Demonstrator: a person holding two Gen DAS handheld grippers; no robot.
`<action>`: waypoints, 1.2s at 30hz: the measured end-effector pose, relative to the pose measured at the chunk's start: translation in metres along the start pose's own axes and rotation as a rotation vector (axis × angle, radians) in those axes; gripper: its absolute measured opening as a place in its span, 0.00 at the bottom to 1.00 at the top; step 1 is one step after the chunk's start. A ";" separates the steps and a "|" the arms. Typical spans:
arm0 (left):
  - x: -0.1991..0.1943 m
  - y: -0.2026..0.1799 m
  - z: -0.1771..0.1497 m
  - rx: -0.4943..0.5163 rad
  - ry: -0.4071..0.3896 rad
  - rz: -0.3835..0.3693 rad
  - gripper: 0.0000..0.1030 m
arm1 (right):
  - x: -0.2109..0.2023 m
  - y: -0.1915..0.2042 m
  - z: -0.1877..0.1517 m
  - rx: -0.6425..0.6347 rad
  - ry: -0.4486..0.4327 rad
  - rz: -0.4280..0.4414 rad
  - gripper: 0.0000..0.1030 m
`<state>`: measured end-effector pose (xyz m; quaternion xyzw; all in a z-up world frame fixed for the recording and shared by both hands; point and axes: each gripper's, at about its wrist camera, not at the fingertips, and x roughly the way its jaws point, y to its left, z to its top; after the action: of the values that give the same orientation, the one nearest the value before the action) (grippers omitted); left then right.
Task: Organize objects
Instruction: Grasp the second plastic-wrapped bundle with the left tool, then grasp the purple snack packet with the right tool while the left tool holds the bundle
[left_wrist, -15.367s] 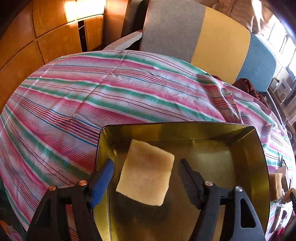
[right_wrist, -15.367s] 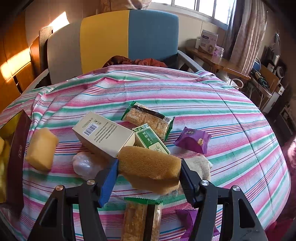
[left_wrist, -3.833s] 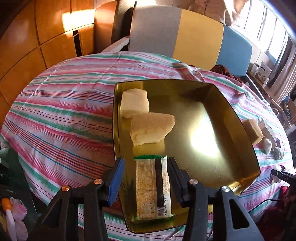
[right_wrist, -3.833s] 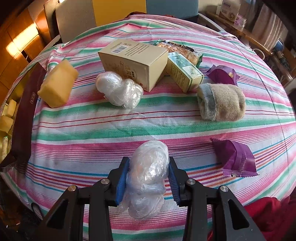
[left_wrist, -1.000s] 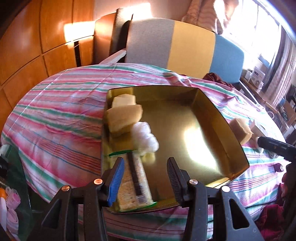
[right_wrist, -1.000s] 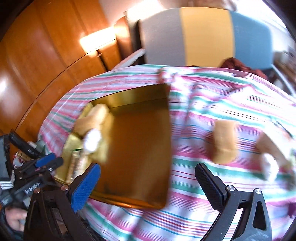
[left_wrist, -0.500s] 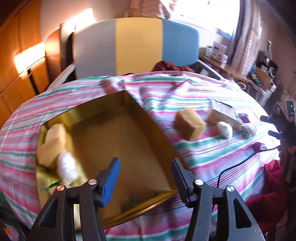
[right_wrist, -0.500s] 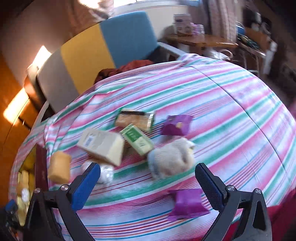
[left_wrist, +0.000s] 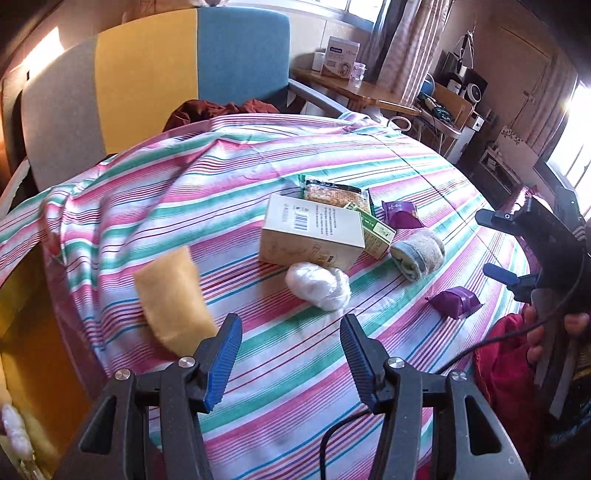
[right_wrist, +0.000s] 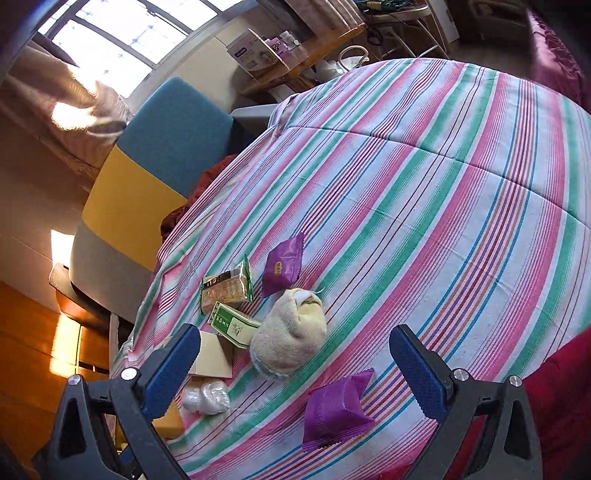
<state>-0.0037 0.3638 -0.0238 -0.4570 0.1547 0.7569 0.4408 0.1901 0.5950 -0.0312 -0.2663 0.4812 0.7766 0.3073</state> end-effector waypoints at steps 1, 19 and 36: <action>0.007 -0.004 0.003 0.000 0.005 -0.015 0.54 | 0.002 0.001 0.000 0.001 0.008 0.006 1.00; 0.083 -0.020 0.006 -0.024 0.048 -0.073 0.39 | 0.018 -0.001 -0.005 -0.010 0.066 0.022 1.00; 0.018 0.001 -0.081 -0.012 -0.010 -0.097 0.38 | 0.034 0.001 -0.008 -0.045 0.142 -0.042 1.00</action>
<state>0.0366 0.3210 -0.0818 -0.4628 0.1254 0.7379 0.4750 0.1679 0.5950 -0.0581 -0.3377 0.4783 0.7598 0.2827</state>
